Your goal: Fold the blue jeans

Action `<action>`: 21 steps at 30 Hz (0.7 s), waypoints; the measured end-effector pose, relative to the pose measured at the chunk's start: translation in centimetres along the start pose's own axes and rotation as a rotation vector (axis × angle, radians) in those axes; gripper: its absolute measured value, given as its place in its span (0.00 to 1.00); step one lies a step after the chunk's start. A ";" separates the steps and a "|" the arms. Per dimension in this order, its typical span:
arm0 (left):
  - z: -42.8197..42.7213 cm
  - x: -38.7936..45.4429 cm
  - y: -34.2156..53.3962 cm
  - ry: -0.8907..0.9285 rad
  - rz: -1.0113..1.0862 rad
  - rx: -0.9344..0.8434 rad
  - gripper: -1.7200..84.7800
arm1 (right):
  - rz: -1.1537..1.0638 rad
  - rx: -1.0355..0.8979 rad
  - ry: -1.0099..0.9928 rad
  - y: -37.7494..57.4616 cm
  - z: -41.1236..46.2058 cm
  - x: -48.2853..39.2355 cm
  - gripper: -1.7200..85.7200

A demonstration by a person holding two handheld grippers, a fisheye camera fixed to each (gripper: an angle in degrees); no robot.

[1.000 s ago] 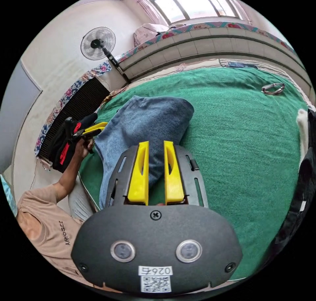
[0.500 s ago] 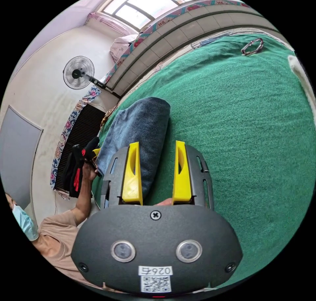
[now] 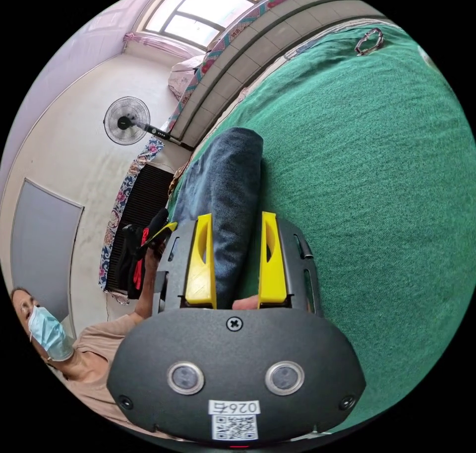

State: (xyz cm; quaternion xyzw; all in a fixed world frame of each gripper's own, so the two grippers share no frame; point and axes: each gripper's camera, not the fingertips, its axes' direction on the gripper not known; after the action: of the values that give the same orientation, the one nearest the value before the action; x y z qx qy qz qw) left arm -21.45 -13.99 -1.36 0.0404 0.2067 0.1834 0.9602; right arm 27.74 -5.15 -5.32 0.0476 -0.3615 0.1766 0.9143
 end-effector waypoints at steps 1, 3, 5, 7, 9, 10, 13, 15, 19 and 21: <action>0.3 -0.2 0.0 0.018 -0.006 -0.034 0.24 | -0.003 -0.007 -0.005 0.0 0.4 -0.1 0.14; 0.0 -0.6 0.7 0.041 -0.035 -0.033 0.27 | -0.021 -0.020 -0.030 0.1 2.7 -0.6 0.15; -0.5 -0.1 1.6 0.015 -0.028 -0.030 0.26 | -0.051 -0.026 0.010 0.5 4.6 -1.5 0.15; -1.1 0.4 2.5 -0.007 -0.013 -0.029 0.26 | -0.086 -0.026 0.029 1.4 6.1 -2.6 0.15; -2.2 1.1 4.0 -0.021 0.006 -0.003 0.24 | -0.108 -0.020 0.038 3.2 7.5 -3.5 0.14; -2.7 1.3 4.5 -0.025 0.011 0.018 0.22 | -0.107 -0.020 0.037 3.6 7.8 -3.6 0.14; -5.1 2.3 7.1 -0.018 0.018 0.117 0.16 | -0.145 -0.018 0.071 6.2 9.7 -5.4 0.09; -6.5 3.0 8.8 -0.031 0.031 0.136 0.13 | -0.266 0.002 0.185 8.7 11.3 -8.9 0.06; -8.8 4.2 11.7 -0.030 0.038 0.158 0.11 | -0.516 0.032 0.429 13.8 14.1 -15.9 0.04; -11.1 5.6 13.9 -0.034 0.066 0.179 0.09 | -0.672 0.063 0.551 17.8 15.9 -20.4 0.04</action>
State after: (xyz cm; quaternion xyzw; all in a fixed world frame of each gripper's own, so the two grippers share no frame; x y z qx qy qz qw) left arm -25.97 1.05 -11.46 0.1359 0.2046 0.1948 0.9496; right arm -2.63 2.17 -8.17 0.1419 -0.0627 -0.1139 0.9813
